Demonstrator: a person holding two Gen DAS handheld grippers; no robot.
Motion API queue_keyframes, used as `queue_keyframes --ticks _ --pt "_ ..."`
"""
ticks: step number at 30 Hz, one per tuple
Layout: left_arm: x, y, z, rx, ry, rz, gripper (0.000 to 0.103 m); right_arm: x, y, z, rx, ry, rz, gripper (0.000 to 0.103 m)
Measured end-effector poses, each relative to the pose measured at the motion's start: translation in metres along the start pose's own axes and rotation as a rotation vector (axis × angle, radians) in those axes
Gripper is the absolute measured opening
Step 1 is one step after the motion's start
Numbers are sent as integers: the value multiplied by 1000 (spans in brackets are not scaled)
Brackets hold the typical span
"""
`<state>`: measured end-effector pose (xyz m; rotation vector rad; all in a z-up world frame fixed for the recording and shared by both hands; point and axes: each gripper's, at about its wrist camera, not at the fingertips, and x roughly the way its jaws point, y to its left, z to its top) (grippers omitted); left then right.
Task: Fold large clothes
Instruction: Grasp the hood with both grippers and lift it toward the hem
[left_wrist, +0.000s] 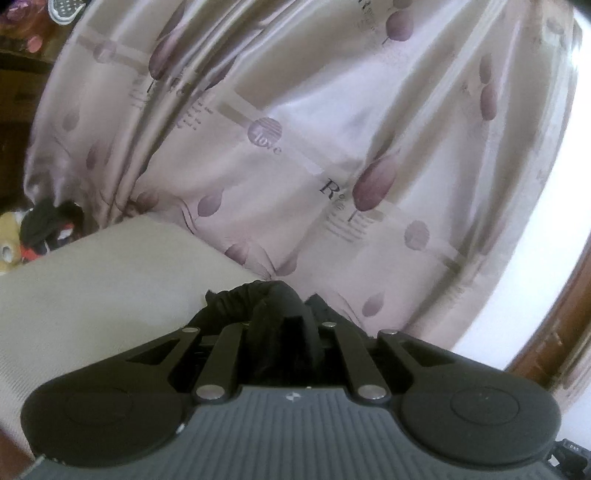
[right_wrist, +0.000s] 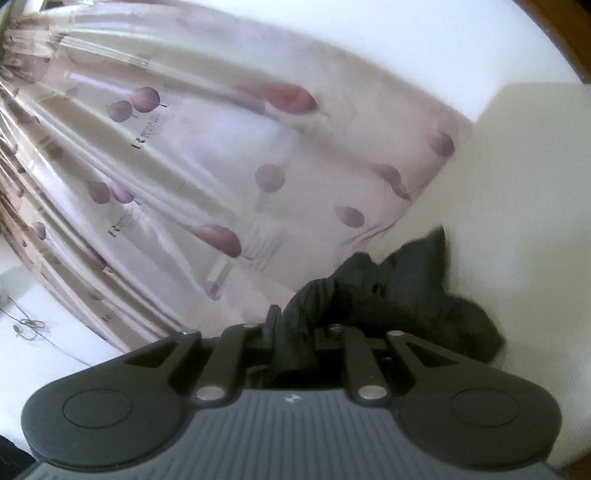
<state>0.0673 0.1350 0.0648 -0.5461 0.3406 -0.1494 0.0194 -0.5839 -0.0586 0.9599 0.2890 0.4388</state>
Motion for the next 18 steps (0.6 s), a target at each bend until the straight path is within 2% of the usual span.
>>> queue_keyframes --ticks 5,12,18 --pt "47 2 12 -15 14 56 15 48 -8 21 -14 22 -39 14" --pt "110 -7 16 72 27 135 19 106 -35 35 8 40 -121 14" --pt "150 -3 11 110 51 179 24 139 -63 35 42 39 -186 16"
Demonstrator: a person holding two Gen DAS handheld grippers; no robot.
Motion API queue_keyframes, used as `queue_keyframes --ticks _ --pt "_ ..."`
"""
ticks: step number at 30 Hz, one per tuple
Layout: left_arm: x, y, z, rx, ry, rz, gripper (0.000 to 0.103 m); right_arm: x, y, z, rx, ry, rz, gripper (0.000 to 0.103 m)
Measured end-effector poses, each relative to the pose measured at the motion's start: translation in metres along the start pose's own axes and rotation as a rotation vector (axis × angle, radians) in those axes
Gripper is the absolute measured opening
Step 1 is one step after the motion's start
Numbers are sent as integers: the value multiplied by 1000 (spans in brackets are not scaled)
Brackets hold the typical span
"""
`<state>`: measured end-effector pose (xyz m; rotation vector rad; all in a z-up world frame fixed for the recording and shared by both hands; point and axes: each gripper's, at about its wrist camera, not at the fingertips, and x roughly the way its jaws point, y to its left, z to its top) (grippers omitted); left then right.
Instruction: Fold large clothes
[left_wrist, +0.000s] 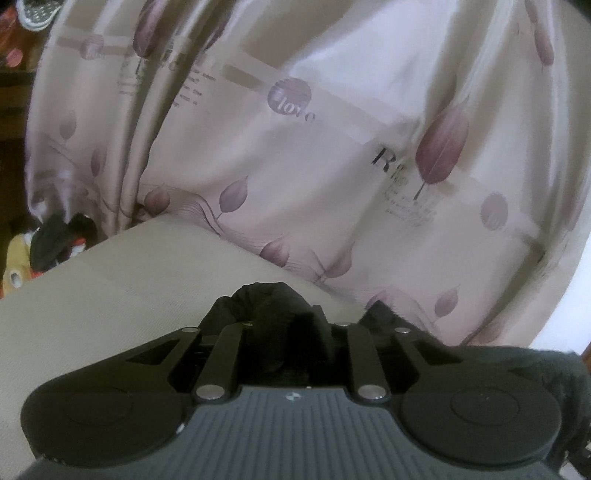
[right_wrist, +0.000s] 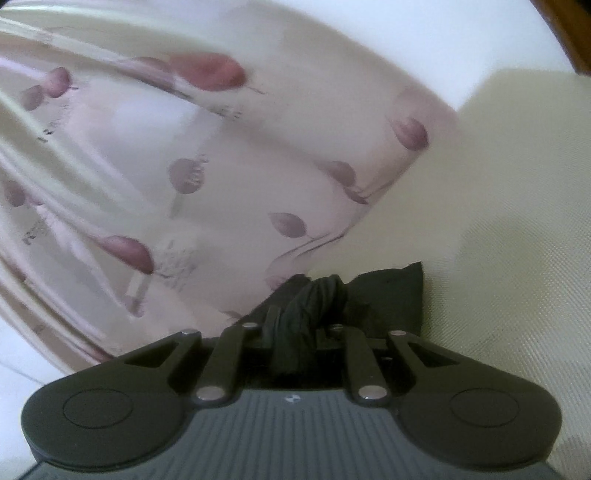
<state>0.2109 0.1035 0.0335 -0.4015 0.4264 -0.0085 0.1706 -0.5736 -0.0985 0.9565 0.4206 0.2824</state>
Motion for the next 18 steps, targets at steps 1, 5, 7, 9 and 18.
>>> queue_keyframes --ticks 1,5,7,9,18 --pt "4 0 -1 8 0 4 24 7 -4 0 5 3 -12 16" --pt "19 -1 -6 21 2 12 33 28 -14 -3 24 5 -41 17" --pt "24 2 -8 10 1 6 43 36 -19 -4 38 4 -50 18" --pt "27 4 -9 -12 0 -12 54 44 -25 -6 52 1 -59 20" --pt "21 -8 -17 64 -127 12 103 56 -40 -14 150 -48 15 77"
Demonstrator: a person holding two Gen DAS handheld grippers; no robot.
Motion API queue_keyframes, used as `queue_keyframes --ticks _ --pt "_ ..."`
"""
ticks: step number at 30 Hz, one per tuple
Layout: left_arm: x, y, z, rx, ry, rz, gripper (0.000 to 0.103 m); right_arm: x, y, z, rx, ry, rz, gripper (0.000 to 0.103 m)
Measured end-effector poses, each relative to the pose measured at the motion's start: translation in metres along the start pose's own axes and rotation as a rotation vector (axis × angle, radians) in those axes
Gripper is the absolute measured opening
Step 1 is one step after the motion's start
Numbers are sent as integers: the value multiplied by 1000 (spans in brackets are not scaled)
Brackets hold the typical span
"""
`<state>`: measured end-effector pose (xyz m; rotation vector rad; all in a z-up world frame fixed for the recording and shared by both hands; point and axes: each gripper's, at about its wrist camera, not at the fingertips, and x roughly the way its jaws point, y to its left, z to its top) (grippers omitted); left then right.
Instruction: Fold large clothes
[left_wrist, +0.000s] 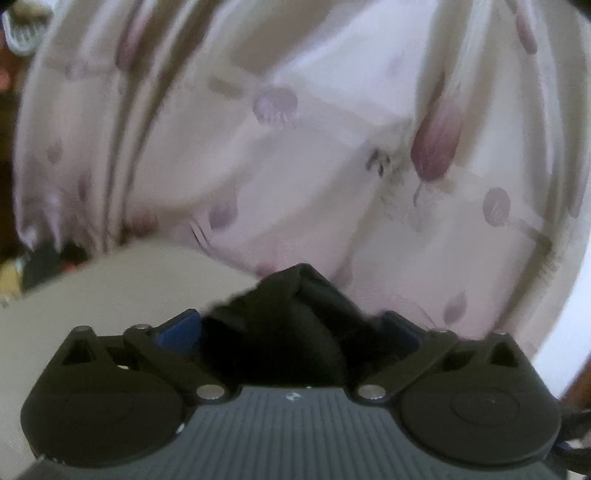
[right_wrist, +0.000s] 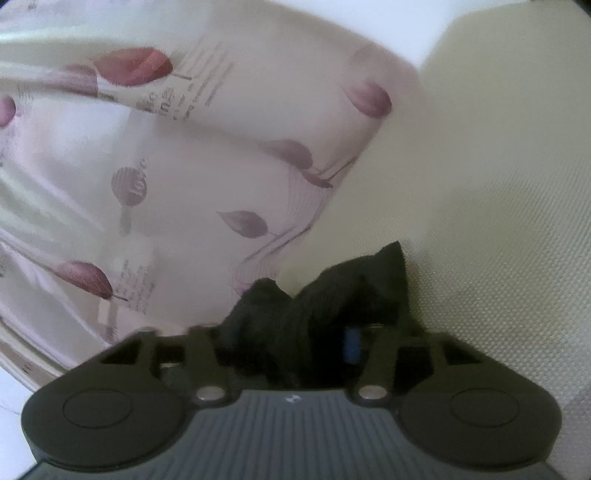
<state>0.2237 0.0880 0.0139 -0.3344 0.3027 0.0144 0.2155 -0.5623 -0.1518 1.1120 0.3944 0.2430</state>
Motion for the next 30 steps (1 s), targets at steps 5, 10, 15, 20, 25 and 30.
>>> queue_keyframes --ticks 5,10,15,20,25,30 --pt "-5 0 5 18 -13 -6 103 -12 5 1 1 -44 46 88" --pt "-8 -9 3 32 50 -66 87 -22 47 -10 -279 -53 -24 87" --pt "11 -51 -13 194 196 -132 31 8 101 -35 -631 61 -183 43" --pt "39 -70 -25 291 233 -95 29 44 117 -48 -824 115 -297 42" --pt "83 -52 -31 263 289 19 29 70 98 -47 -852 165 -404 42" --pt "104 -32 -41 196 341 62 23 84 79 -51 -831 215 -447 40"
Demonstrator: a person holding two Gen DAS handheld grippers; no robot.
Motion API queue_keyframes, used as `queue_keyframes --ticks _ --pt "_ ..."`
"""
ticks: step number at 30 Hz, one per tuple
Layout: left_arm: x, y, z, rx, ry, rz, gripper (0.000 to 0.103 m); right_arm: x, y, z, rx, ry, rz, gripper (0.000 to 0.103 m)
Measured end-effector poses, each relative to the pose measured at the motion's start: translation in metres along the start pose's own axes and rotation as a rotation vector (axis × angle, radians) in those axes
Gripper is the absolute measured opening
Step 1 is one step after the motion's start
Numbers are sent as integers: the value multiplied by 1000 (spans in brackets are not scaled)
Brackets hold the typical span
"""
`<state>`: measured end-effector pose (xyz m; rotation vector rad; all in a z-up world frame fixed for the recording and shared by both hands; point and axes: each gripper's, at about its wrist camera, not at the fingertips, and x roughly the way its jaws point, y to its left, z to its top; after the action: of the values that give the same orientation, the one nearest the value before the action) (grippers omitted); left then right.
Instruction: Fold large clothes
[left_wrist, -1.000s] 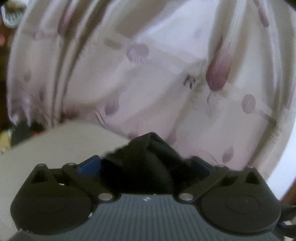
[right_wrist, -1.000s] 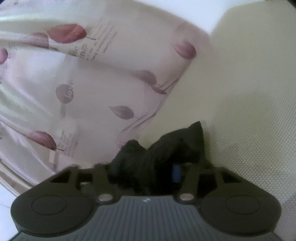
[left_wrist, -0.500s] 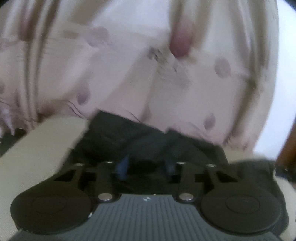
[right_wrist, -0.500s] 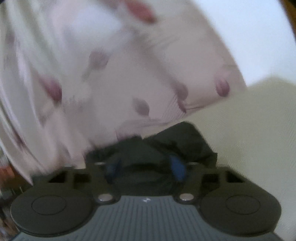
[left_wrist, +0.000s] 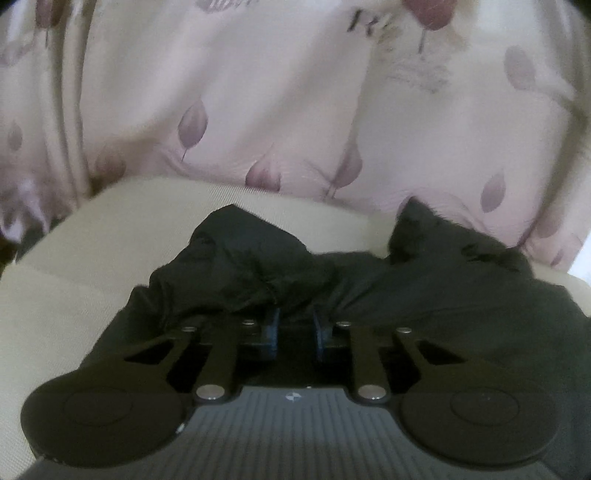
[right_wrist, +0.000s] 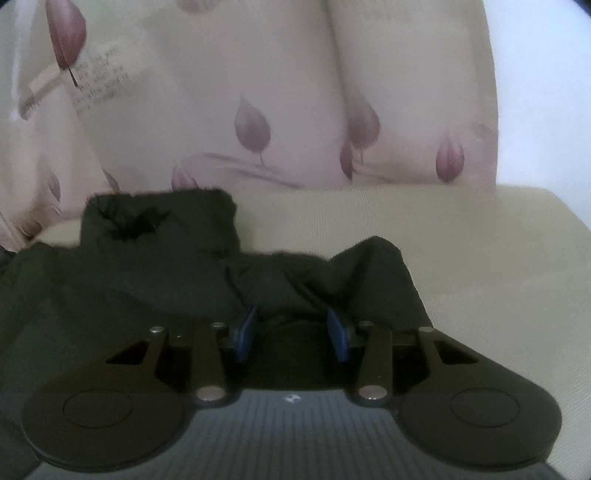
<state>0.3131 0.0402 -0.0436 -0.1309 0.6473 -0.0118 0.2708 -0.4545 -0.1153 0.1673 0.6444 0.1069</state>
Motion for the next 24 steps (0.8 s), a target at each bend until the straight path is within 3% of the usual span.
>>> queue_keyframes --ticks 7,24 --pt "17 9 -10 -19 32 24 22 11 -1 -9 -1 35 -8 39" --pt "31 25 -24 -117 12 -46 21 18 2 -19 -11 -15 -49 39"
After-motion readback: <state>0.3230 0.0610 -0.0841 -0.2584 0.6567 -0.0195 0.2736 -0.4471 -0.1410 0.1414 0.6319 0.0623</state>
